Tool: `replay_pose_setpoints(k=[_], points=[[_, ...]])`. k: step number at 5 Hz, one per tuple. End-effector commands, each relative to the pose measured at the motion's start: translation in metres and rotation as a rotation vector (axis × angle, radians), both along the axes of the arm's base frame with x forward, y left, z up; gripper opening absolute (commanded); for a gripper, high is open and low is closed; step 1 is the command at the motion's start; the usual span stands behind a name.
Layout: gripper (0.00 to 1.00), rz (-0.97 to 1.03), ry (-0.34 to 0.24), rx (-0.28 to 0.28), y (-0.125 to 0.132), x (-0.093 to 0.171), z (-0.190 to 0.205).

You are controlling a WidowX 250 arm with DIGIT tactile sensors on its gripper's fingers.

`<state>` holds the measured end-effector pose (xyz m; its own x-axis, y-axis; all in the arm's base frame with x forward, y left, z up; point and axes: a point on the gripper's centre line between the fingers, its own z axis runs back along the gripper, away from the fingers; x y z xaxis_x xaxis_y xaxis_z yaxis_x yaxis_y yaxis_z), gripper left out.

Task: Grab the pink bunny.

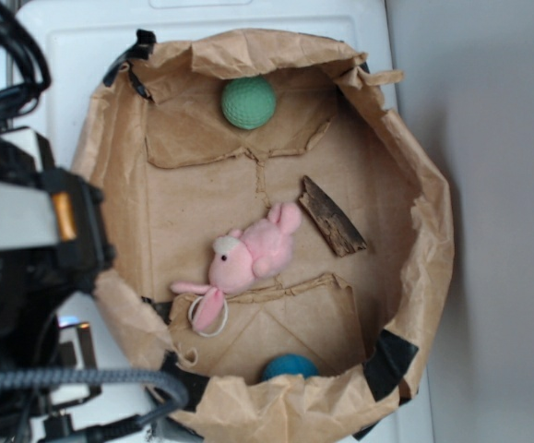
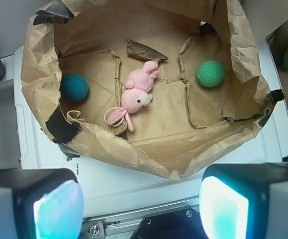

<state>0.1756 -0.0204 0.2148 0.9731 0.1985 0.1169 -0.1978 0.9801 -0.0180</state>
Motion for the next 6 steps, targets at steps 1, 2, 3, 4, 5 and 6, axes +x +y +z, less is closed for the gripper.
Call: replay_pose_setpoints(k=[1,2,3,4,5,6], points=[[1.00,-0.021,-0.090,-0.065,0.013,0.052,-0.004],[1.00,-0.039,-0.094,-0.087,0.023,0.080,-0.016],[1.00,-0.054,-0.075,-0.074,0.019,0.084,-0.019],[1.00,-0.073,-0.085,-0.025,0.008,0.078,-0.025],[1.00,-0.096,-0.099,0.016,0.024,0.116,-0.067],[1.00,-0.079,-0.096,0.064,0.021,0.138,-0.095]])
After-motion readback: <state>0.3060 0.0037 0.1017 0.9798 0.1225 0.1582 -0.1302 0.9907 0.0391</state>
